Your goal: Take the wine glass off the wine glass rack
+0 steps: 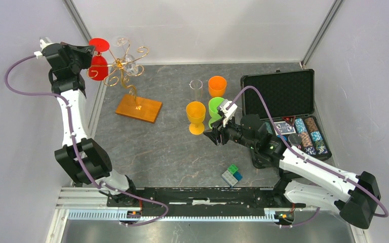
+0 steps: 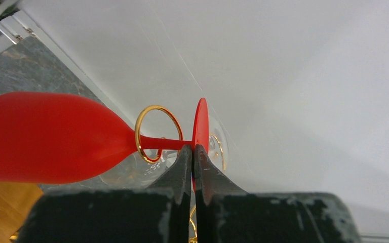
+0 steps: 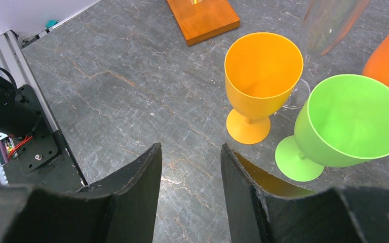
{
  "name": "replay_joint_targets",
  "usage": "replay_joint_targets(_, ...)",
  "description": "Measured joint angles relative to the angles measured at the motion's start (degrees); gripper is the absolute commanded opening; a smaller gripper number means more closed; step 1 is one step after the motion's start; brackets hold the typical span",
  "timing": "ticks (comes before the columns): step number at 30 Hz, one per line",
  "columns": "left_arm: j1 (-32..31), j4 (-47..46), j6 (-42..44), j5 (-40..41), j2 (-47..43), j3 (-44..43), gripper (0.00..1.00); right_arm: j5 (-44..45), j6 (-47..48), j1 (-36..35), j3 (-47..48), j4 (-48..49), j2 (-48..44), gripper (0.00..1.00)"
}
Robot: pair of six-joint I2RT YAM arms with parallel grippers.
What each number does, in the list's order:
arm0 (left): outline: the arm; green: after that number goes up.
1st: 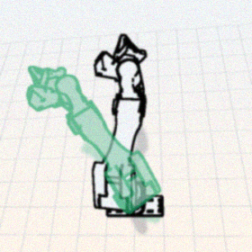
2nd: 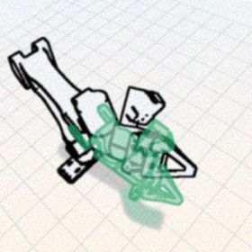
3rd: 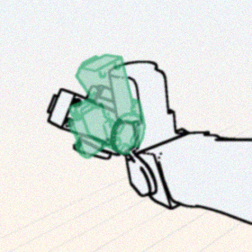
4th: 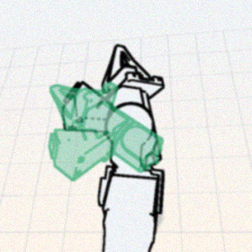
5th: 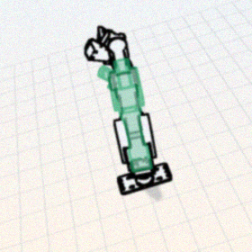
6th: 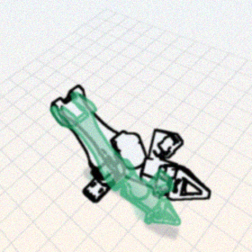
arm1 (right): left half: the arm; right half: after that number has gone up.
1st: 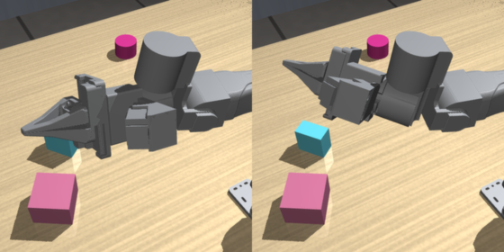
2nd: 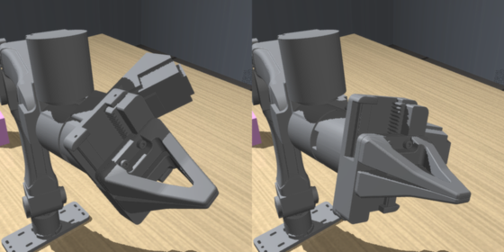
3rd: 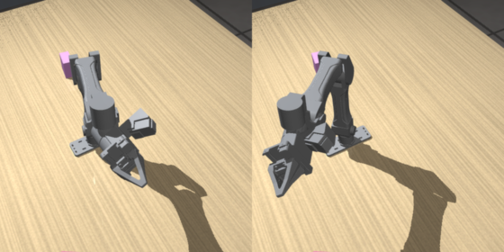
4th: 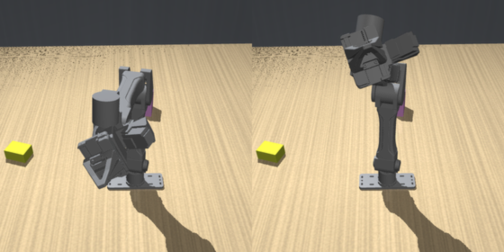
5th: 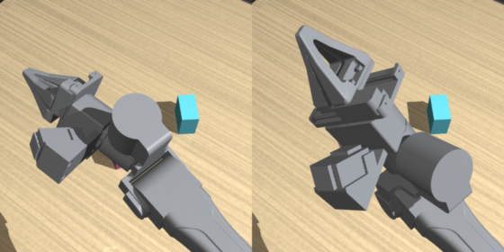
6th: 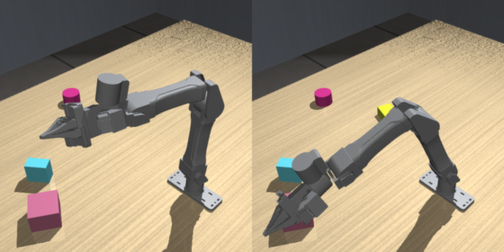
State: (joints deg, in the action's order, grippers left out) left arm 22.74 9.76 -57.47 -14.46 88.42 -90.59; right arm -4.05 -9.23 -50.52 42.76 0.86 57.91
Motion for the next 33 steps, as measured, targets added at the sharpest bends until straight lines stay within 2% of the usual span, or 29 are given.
replay_joint_targets(10, 0.0, -5.5, -1.3, -2.8, 2.4, 0.3, 0.02, 0.0, 0.1, 0.0, 0.0, 0.0, 0.0, 0.52)
replay_joint_targets(15, 0.0, -7.0, -1.9, -7.3, 6.6, -1.1, 0.02, 0.0, 0.1, 0.0, 0.0, 0.0, 0.0, 0.52)
replay_joint_targets(20, 0.0, -6.9, -2.1, -10.4, 6.9, -1.3, 0.02, 0.0, 0.1, 0.0, 0.0, 0.0, 0.0, 0.53)
replay_joint_targets(27, 0.2, -1.5, -0.2, -11.0, 3.6, -1.3, 0.02, 0.1, 0.1, 0.0, 0.0, 0.0, 0.0, 0.53)
replay_joint_targets(33, 0.5, 4.6, 3.1, -6.9, -1.0, -1.4, 0.02, 0.1, 0.1, 0.0, -0.1, 0.0, 0.0, 0.53)
